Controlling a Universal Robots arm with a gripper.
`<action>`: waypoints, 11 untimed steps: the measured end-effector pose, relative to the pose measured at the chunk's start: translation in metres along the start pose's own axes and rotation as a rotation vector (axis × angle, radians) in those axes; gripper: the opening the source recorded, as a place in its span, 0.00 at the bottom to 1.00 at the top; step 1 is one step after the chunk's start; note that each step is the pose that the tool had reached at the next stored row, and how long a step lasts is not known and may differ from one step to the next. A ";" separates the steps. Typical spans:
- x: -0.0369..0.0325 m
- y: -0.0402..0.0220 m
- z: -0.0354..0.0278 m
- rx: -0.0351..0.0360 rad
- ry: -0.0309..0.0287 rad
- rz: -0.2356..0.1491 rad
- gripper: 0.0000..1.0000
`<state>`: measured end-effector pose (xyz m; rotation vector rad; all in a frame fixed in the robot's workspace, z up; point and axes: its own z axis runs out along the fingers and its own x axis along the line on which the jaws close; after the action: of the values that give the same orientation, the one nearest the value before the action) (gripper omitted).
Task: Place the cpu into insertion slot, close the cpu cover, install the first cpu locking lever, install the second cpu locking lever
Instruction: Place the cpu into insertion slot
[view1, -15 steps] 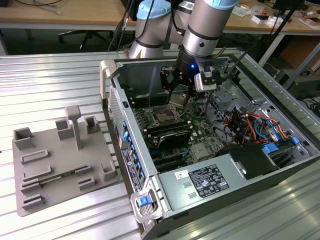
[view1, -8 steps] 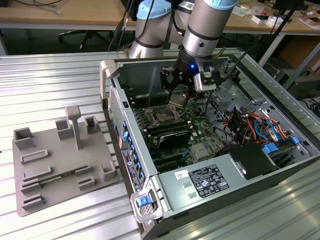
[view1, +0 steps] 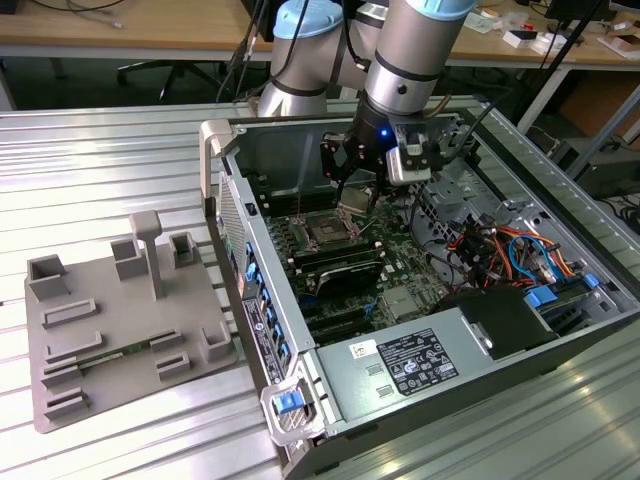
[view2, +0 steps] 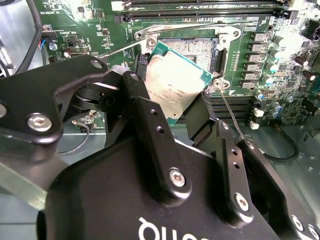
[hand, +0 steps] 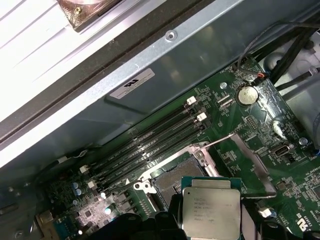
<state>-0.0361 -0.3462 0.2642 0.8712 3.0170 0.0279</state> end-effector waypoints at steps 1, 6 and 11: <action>0.0000 0.0000 0.0000 0.0001 -0.0001 0.002 0.55; 0.0000 0.0000 0.0004 0.0004 -0.0005 0.013 0.55; 0.0000 0.0000 0.0006 0.0006 -0.0008 0.021 0.55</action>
<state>-0.0361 -0.3463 0.2636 0.9030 3.0072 0.0266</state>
